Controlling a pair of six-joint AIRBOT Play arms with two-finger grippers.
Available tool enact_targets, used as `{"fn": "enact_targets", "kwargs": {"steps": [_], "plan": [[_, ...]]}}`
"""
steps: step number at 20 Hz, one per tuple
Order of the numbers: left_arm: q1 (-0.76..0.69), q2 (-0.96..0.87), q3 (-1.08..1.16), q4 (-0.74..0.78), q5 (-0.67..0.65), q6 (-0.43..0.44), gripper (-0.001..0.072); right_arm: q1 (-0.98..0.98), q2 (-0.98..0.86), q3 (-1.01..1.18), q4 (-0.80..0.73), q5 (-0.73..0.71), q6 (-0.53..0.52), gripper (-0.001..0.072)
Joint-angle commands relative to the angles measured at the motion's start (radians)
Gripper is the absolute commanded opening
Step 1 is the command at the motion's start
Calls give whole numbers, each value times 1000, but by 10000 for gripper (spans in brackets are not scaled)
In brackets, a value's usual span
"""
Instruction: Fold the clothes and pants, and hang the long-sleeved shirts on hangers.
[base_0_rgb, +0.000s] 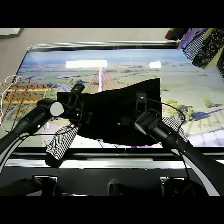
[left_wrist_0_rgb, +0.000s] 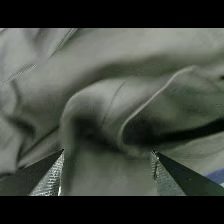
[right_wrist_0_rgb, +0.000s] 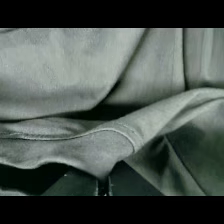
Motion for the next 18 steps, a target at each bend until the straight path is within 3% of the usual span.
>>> {"fn": "enact_targets", "kwargs": {"steps": [1,4,5,6,7,9,12,15,18], "plan": [[-27,-72,64,0,8,-45,623,1,-1,11,43,40,-23,35],[-26,-152,77,-2,-32,-83,599,1,0,11,46,45,-23,35],[-27,-177,77,-5,-46,-96,523,1,0,16,55,68,-9,35],[-26,-195,78,-9,-59,-105,249,1,0,26,64,108,8,35],[-20,-201,78,-8,-64,-109,39,1,2,45,61,155,7,35],[8,-193,128,-7,-131,-148,37,0,10,117,21,256,5,35],[62,-162,313,11,-381,-127,37,0,21,309,-26,443,-93,34],[81,-101,494,11,-589,-69,37,1,21,524,5,651,-150,34],[81,-23,586,10,-739,-79,37,1,21,728,65,810,-151,34]]}}
